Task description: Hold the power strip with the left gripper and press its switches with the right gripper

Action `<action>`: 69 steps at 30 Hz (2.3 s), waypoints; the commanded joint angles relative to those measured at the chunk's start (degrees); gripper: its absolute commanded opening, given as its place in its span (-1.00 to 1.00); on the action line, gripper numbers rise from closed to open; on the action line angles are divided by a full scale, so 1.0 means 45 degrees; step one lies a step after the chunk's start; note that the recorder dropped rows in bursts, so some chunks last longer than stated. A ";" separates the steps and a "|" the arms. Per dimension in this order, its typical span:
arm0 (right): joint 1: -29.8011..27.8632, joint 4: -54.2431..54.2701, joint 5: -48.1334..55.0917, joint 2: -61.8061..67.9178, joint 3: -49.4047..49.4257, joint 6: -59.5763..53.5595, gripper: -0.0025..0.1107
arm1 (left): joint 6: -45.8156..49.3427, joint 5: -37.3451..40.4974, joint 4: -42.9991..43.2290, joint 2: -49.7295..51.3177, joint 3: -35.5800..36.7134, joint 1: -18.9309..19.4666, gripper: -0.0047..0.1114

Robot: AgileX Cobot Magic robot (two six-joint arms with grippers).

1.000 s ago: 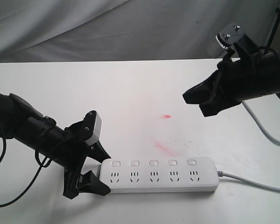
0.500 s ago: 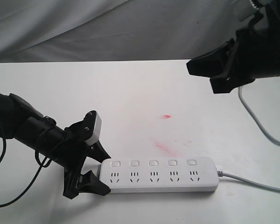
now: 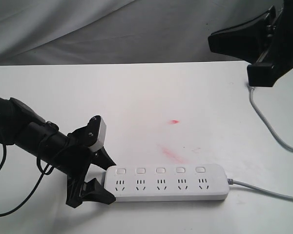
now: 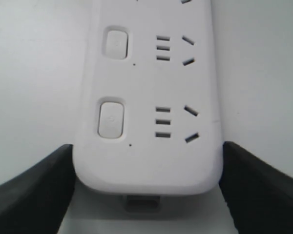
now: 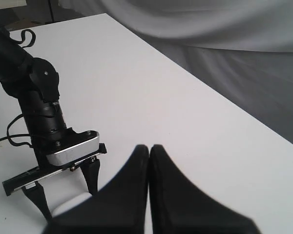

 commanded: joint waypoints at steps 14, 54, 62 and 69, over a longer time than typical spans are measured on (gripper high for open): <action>-0.0019 0.0232 -0.0693 -0.0084 0.0022 -0.0007 -0.96 | 0.0033 -0.0007 -0.0063 -0.0006 -0.0032 -0.0063 0.04; -0.1664 -0.9327 -0.4077 -0.4722 0.0022 1.4935 -0.96 | 0.0033 -0.0007 -0.0063 -0.0006 -0.0032 -0.0063 0.04; -0.1664 -1.1951 -0.2759 -0.5548 0.0022 1.6922 -0.96 | 0.0033 -0.0007 -0.0063 -0.0006 -0.0032 -0.0063 0.04; -0.1664 -1.2615 -0.1833 -0.6166 0.0022 1.7194 -0.96 | 0.0033 -0.0007 -0.0063 -0.0006 -0.0032 -0.0063 0.04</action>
